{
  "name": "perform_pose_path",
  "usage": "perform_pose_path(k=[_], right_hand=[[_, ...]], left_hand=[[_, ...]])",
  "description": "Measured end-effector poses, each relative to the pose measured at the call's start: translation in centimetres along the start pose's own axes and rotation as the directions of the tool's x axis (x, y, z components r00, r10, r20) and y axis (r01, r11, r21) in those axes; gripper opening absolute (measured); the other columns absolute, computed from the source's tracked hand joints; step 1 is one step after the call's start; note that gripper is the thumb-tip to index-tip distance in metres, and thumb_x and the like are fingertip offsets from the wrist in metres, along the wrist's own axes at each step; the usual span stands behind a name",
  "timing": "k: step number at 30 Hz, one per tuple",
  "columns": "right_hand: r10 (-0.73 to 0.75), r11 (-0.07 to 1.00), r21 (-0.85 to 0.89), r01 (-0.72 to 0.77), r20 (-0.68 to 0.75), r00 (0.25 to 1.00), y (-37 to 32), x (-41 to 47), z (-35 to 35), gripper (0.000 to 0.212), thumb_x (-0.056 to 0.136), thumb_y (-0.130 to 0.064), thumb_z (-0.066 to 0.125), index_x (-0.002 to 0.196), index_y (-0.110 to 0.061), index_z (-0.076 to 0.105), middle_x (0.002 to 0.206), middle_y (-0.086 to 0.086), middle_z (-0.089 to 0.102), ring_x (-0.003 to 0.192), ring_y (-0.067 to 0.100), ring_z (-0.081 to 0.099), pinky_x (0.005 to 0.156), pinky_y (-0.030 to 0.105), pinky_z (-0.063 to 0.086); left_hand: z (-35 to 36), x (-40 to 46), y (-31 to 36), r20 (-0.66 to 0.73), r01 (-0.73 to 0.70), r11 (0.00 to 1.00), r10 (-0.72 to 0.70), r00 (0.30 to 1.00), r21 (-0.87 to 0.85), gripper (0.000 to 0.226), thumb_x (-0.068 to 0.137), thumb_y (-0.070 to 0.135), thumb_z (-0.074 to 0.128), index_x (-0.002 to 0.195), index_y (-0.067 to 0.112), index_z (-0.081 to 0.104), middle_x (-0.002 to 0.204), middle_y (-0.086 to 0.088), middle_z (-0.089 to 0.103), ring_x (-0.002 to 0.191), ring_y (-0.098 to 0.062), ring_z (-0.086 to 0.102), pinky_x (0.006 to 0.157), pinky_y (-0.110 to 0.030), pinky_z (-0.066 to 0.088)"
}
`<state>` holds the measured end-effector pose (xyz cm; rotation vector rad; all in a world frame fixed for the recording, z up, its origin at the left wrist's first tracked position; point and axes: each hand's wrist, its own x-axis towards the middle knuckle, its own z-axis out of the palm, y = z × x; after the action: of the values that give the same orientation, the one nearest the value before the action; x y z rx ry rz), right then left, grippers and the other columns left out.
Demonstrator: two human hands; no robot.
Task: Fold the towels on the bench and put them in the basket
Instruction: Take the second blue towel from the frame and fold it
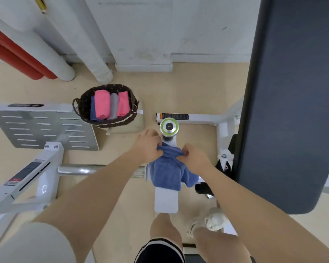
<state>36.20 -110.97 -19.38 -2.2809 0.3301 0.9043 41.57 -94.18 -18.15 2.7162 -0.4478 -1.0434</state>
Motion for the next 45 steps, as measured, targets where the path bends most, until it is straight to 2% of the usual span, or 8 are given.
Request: perform_pose_path(k=[6, 18, 25, 34, 38, 41, 43, 45], right_hand=[[-0.200, 0.979, 0.043, 0.200, 0.002, 0.980, -0.1, -4.2, -7.0, 0.011, 0.090, -0.016, 0.054, 0.082, -0.011, 0.048, 0.085, 0.007, 0.052, 0.079, 0.020, 0.047, 0.062, 0.028, 0.034], [-0.166, 0.863, 0.409, 0.298, -0.328, 0.930, 7.1, -16.2, -26.3, 0.020, 0.096, -0.020, 0.047, 0.077, -0.015, 0.041, 0.074, -0.003, 0.043, 0.067, 0.010, 0.041, 0.062, 0.022, 0.036], [-0.243, 0.801, 0.407, 0.440, -0.452, 0.859, 8.4, -19.6, -32.1, 0.020, 0.094, -0.019, 0.051, 0.074, -0.021, 0.047, 0.071, -0.008, 0.047, 0.067, 0.007, 0.044, 0.065, 0.019, 0.037], [0.051, 0.350, 0.823, 0.447, -0.493, 0.869, 10.8, -20.7, -35.3, 0.025, 0.091, -0.014, 0.052, 0.067, -0.017, 0.045, 0.067, -0.001, 0.048, 0.062, 0.013, 0.047, 0.060, 0.024, 0.040], [0.157, 0.566, 0.790, 0.237, -0.385, 0.909, 13.4, -19.6, -36.9, 0.020, 0.089, -0.013, 0.052, 0.069, -0.014, 0.051, 0.070, 0.003, 0.054, 0.065, 0.015, 0.050, 0.063, 0.027, 0.041], [0.043, 0.970, 0.241, 0.038, -0.320, 0.946, 16.1, -18.6, -36.6, 0.011, 0.082, -0.004, 0.050, 0.074, -0.011, 0.049, 0.073, 0.004, 0.044, 0.062, 0.018, 0.042, 0.056, 0.027, 0.032], [-0.063, 0.998, -0.017, 0.061, -0.247, 0.967, 16.9, -18.1, -36.5, 0.024, 0.081, -0.002, 0.051, 0.103, -0.011, 0.053, 0.100, 0.007, 0.049, 0.089, 0.024, 0.053, 0.070, 0.028, 0.038], [-0.209, 0.960, 0.149, 0.236, -0.178, 0.962, 15.9, -18.7, -37.4, 0.048, 0.084, -0.003, 0.050, 0.131, -0.014, 0.043, 0.132, 0.004, 0.045, 0.123, 0.022, 0.045, 0.095, 0.030, 0.038]], left_hand=[[-1.9, -3.4, 6.3, 0.276, 0.148, 0.968, -0.088, 0.957, -0.204, 0.023, 0.086, 0.020, 0.046, 0.064, 0.014, 0.041, 0.065, 0.000, 0.044, 0.061, -0.014, 0.043, 0.051, -0.021, 0.029], [-11.1, -8.0, 25.5, -0.124, -0.169, 0.760, 0.117, 0.985, -0.628, 0.034, 0.094, 0.046, 0.043, 0.089, 0.017, 0.060, 0.083, 0.003, 0.053, 0.080, -0.012, 0.048, 0.080, -0.028, 0.037], [-12.7, -8.7, 30.0, 0.055, -0.231, 0.805, 0.310, 0.949, -0.546, 0.024, 0.068, 0.037, 0.069, 0.074, 0.017, 0.057, 0.069, 0.007, 0.052, 0.067, -0.012, 0.050, 0.064, -0.023, 0.038], [-8.8, -6.7, 30.8, 0.128, -0.211, 0.875, 0.292, 0.948, -0.435, 0.015, 0.083, 0.029, 0.067, 0.089, 0.015, 0.063, 0.086, 0.003, 0.064, 0.084, -0.012, 0.060, 0.073, -0.022, 0.047], [-6.9, -5.1, 30.6, -0.096, -0.156, 0.828, 0.124, 0.988, -0.539, 0.022, 0.084, 0.039, 0.060, 0.100, 0.025, 0.064, 0.103, 0.001, 0.067, 0.100, -0.017, 0.061, 0.092, -0.037, 0.048], [-8.5, -5.5, 33.4, -0.296, -0.233, 0.719, 0.039, 0.954, -0.655, 0.015, 0.086, 0.030, 0.060, 0.087, 0.014, 0.062, 0.084, 0.002, 0.062, 0.085, -0.017, 0.057, 0.079, -0.029, 0.046], [-10.8, -6.8, 35.8, -0.322, -0.310, 0.679, 0.114, 0.940, -0.666, 0.015, 0.081, 0.031, 0.061, 0.078, 0.017, 0.061, 0.073, 0.004, 0.055, 0.076, -0.014, 0.052, 0.070, -0.029, 0.042], [-13.0, -8.1, 38.6, -0.277, -0.358, 0.704, 0.233, 0.932, -0.614, 0.014, 0.076, 0.033, 0.059, 0.074, 0.019, 0.061, 0.068, 0.006, 0.054, 0.069, -0.010, 0.051, 0.066, -0.027, 0.042]])
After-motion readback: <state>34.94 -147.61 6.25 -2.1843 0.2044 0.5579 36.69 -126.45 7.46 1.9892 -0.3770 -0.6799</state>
